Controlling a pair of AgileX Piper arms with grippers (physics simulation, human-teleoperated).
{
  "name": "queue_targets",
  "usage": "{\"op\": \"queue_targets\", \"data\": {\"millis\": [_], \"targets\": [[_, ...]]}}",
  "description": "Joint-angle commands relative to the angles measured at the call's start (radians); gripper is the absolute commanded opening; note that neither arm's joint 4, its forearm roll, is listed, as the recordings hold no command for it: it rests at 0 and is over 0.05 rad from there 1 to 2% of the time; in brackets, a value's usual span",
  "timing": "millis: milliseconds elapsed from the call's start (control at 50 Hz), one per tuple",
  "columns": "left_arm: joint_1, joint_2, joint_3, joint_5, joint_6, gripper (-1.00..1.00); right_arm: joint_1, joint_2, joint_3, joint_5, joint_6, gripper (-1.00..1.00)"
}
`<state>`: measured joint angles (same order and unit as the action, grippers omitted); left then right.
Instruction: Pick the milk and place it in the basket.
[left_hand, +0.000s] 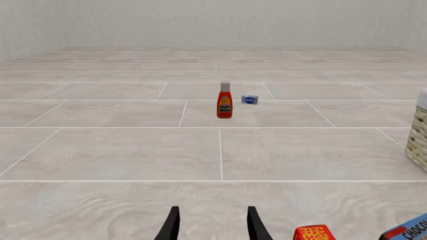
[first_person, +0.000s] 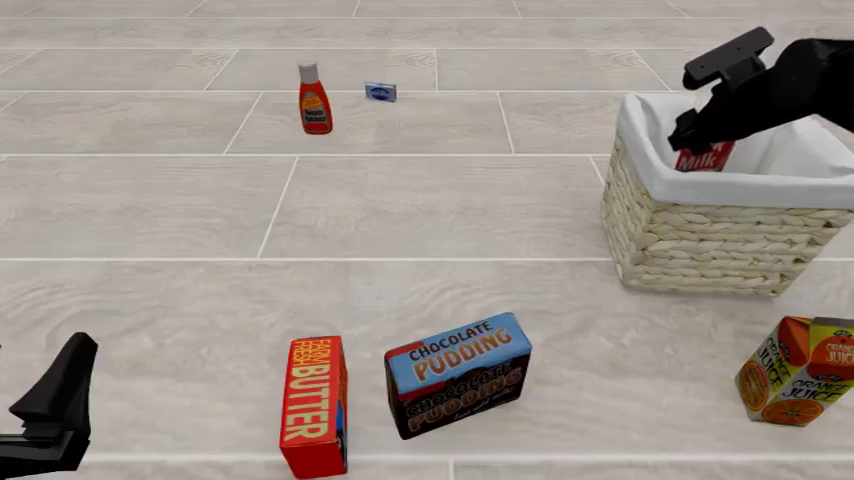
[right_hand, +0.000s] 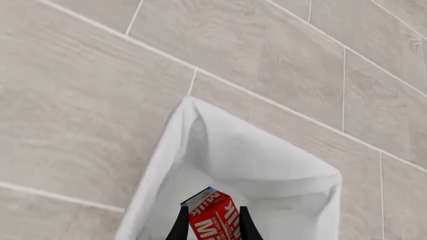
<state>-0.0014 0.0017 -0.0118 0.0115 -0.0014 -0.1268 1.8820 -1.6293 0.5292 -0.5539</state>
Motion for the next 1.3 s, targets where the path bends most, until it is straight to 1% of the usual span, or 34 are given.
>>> {"op": "queue_targets", "data": {"millis": [20, 420, 440, 740, 1120, 1300], "targets": [[0.0, 0.0, 0.0, 0.0, 0.0, 1.0, 0.001, -0.009, -0.005, -0.014, 0.026, -1.0], [0.0, 0.0, 0.0, 0.0, 0.0, 1.0, 0.012, -0.008, 0.011, -0.009, 0.03, -1.0], [0.0, 0.0, 0.0, 0.0, 0.0, 1.0, 0.01, -0.009, 0.008, -0.007, 0.03, 1.0], [0.0, 0.0, 0.0, 0.0, 0.0, 1.0, 0.01, -0.016, 0.002, 0.001, 0.027, 1.0], [0.0, 0.0, 0.0, 0.0, 0.0, 1.0, 0.015, -0.074, -0.004, 0.023, 0.016, 1.0], [0.0, 0.0, 0.0, 0.0, 0.0, 1.0, 0.024, -0.098, 0.001, 0.024, 0.021, 1.0]]}}
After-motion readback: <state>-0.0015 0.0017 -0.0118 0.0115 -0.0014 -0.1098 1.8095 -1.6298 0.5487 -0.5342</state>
